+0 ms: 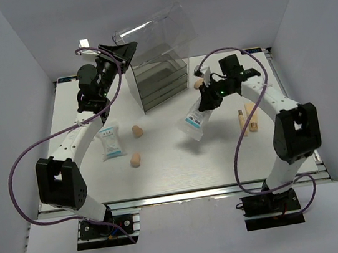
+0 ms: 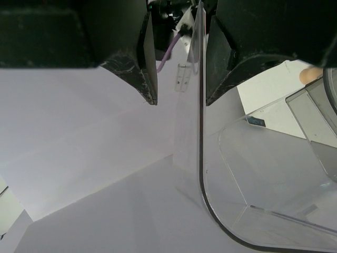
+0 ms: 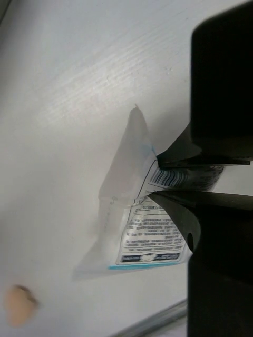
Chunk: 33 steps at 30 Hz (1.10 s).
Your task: Organize the makeup
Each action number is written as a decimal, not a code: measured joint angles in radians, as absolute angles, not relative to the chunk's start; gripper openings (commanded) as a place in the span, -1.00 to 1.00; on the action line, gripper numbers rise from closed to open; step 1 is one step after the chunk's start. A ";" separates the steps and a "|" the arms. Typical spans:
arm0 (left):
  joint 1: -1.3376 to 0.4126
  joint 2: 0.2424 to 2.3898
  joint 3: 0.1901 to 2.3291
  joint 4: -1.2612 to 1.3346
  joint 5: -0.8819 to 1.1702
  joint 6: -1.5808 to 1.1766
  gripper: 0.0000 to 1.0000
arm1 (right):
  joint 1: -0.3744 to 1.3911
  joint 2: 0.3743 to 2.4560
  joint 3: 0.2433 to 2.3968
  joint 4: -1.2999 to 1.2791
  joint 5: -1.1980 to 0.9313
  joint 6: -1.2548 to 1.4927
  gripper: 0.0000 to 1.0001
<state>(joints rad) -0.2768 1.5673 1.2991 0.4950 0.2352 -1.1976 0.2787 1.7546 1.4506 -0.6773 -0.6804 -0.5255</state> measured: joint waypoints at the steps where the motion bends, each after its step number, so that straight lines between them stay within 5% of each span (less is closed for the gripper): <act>1: -0.277 1.567 1.299 0.496 0.235 -1.201 -0.03 | 0.284 1.720 1.402 -0.579 -0.646 -0.436 -1.00; 7: -0.276 1.574 1.310 0.501 0.232 -1.228 -0.03 | 0.356 1.560 1.100 0.103 -0.403 -0.143 -1.00; 14: -0.276 1.582 1.328 0.501 0.225 -1.244 -0.02 | 0.405 1.636 1.078 0.591 -0.252 -0.032 -1.00; 33: -0.276 1.583 1.329 0.502 0.226 -1.258 -0.01 | 0.538 2.017 1.294 1.148 -0.062 -0.191 -1.00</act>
<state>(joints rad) -0.2756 1.5833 1.3289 0.5018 0.2256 -1.2579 0.5385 2.0174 1.2938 1.1481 -0.0620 -0.1905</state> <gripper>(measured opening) 0.496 0.224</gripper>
